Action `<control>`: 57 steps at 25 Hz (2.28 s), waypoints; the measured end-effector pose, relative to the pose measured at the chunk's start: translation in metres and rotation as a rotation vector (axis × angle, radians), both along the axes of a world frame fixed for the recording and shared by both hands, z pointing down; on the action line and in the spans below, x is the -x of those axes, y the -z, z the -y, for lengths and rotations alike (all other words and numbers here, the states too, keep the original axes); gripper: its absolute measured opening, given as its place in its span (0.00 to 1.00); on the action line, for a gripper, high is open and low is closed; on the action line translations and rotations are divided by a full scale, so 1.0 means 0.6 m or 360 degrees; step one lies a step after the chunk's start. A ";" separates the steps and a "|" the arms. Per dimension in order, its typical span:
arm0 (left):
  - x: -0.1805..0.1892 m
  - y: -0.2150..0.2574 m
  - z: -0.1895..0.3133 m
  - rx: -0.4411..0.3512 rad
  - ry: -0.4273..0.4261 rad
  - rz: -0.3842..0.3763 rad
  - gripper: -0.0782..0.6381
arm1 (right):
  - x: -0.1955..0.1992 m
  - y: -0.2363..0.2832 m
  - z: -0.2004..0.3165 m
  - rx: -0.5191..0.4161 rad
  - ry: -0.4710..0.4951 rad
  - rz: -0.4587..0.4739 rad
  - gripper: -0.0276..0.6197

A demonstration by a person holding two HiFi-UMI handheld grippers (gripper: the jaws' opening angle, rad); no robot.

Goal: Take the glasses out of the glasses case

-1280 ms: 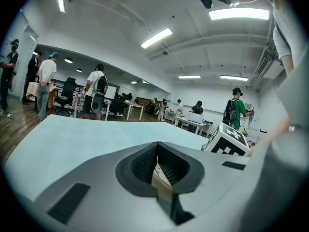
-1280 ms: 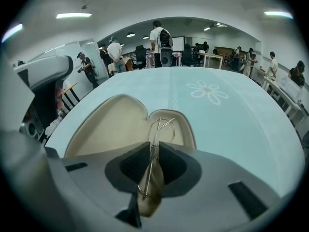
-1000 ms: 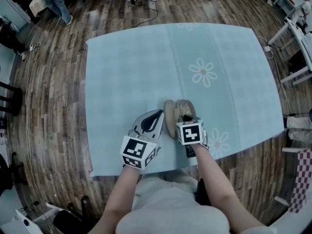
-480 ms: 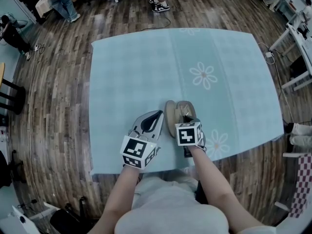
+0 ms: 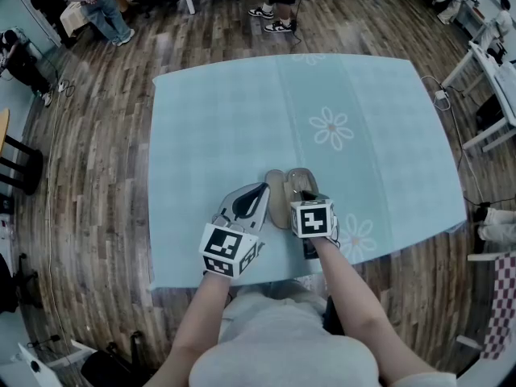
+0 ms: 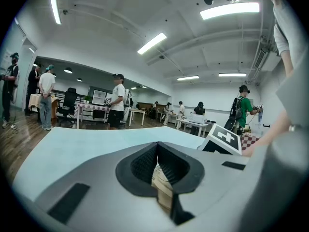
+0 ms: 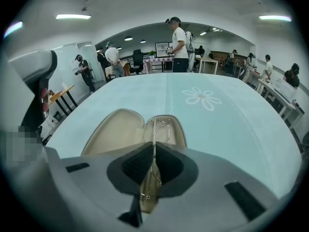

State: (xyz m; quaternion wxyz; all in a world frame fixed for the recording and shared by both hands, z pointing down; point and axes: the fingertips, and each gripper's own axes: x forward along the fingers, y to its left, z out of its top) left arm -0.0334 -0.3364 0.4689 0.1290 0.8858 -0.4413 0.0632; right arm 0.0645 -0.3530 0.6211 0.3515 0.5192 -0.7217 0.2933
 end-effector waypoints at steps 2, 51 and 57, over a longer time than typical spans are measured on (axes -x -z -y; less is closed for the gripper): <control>-0.003 0.004 -0.002 -0.0010 -0.0002 0.0000 0.12 | -0.001 0.008 0.000 -0.0013 0.0001 0.0008 0.08; -0.034 0.099 -0.012 -0.0277 -0.0090 0.0010 0.12 | -0.029 0.233 -0.034 -0.0427 -0.0044 0.0569 0.08; -0.042 0.123 -0.012 -0.0321 -0.0100 0.0019 0.12 | -0.030 0.281 -0.038 -0.0531 -0.0033 0.0591 0.08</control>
